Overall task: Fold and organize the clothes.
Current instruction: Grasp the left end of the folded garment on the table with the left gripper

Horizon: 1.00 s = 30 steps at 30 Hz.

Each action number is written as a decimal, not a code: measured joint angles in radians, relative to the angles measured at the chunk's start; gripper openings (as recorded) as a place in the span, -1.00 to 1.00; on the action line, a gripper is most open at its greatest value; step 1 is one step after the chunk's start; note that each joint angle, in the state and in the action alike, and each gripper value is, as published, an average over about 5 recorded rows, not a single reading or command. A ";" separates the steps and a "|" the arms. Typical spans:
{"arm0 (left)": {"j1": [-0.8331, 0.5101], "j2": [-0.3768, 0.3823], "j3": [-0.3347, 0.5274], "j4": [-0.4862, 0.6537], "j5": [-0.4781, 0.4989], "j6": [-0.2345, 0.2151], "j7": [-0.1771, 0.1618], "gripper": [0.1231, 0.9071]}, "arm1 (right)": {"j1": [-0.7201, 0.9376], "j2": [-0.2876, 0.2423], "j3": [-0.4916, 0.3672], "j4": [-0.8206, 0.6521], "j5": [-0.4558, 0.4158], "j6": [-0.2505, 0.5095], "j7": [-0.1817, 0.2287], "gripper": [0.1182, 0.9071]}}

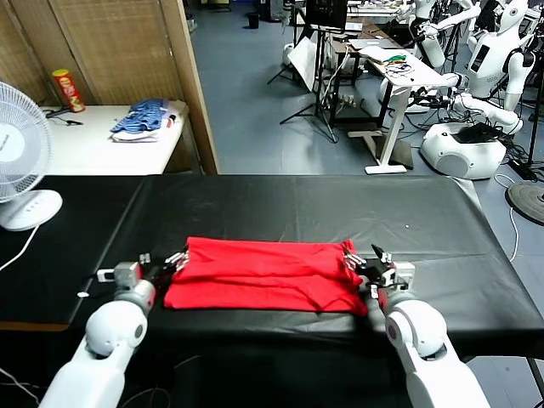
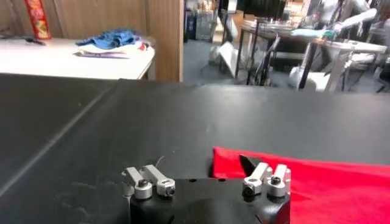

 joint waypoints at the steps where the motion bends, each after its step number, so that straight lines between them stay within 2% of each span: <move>1: 0.014 -0.003 0.000 -0.010 -0.004 0.000 0.000 0.72 | -0.004 0.002 -0.001 0.009 0.000 0.000 0.000 0.72; 9: 0.084 -0.036 0.010 -0.032 0.009 -0.008 0.001 0.72 | -0.023 -0.006 -0.005 0.063 0.000 -0.005 0.001 0.72; 12: 0.086 -0.040 0.010 -0.028 0.001 -0.011 -0.001 0.63 | -0.028 -0.009 -0.004 0.075 0.000 -0.005 0.001 0.72; 15: 0.080 -0.044 0.009 -0.021 -0.022 -0.010 -0.003 0.33 | -0.032 -0.009 -0.003 0.084 0.000 -0.004 0.001 0.72; 19: 0.071 -0.044 0.008 -0.018 -0.053 0.001 -0.005 -0.26 | -0.038 -0.009 0.000 0.092 -0.002 -0.002 0.000 0.72; 23: 0.063 -0.040 0.012 -0.023 -0.022 0.008 -0.006 -0.79 | -0.045 -0.007 0.003 0.100 -0.004 0.000 0.001 0.72; 25: 0.062 -0.037 0.014 -0.027 0.019 0.005 -0.006 -0.90 | -0.048 -0.005 0.005 0.104 -0.005 0.000 0.003 0.72; 30: 0.064 -0.015 0.009 -0.028 0.175 -0.028 0.010 -0.90 | -0.056 0.000 0.013 0.120 -0.009 -0.003 0.010 0.72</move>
